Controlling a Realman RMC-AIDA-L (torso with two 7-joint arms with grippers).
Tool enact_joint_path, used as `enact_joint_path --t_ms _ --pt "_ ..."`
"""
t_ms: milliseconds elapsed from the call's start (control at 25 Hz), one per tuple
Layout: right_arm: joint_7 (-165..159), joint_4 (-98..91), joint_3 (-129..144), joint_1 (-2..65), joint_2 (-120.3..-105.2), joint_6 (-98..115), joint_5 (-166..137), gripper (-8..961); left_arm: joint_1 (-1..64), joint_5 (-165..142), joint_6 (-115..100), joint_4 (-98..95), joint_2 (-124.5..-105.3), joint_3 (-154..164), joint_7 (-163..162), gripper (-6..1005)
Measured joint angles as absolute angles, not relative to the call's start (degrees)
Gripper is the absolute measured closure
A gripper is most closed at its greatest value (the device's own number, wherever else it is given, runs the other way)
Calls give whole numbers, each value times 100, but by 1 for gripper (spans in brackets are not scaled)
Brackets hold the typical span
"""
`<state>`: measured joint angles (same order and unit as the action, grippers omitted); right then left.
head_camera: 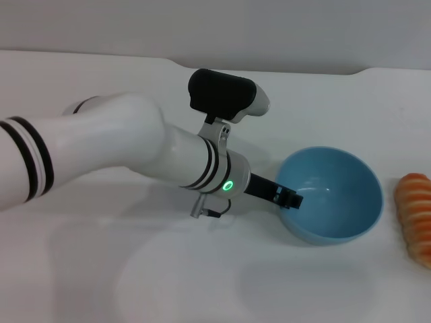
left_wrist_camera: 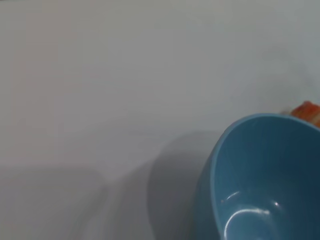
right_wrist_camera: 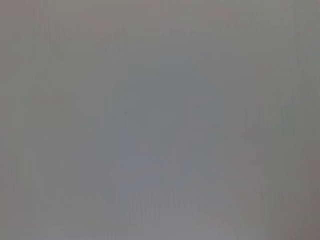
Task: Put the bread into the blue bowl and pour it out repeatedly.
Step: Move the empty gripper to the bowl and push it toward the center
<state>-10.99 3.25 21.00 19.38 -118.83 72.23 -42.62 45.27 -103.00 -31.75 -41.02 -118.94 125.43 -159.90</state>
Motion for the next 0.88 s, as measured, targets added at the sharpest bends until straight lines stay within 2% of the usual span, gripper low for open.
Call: enact_joint_path --t_ms 200,400,640,880 --pt "-1099 325 2100 1943 -11883 7223 -4262 265 4604 -10300 -3216 -4026 -11895 12561 -15982 481" --pt "-1100 325 2100 1939 -11883 7224 -4262 265 4629 -10300 -3218 -4017 -11898 12548 -15989 753" --pt "-1099 325 2100 1942 -11883 7225 -4262 264 4789 -10308 -3251 -4016 -11874 12480 -16093 951" --pt "-1099 325 2100 1946 -11883 7225 -4264 264 5460 -10360 -3394 -3696 -11831 12418 -16122 989"
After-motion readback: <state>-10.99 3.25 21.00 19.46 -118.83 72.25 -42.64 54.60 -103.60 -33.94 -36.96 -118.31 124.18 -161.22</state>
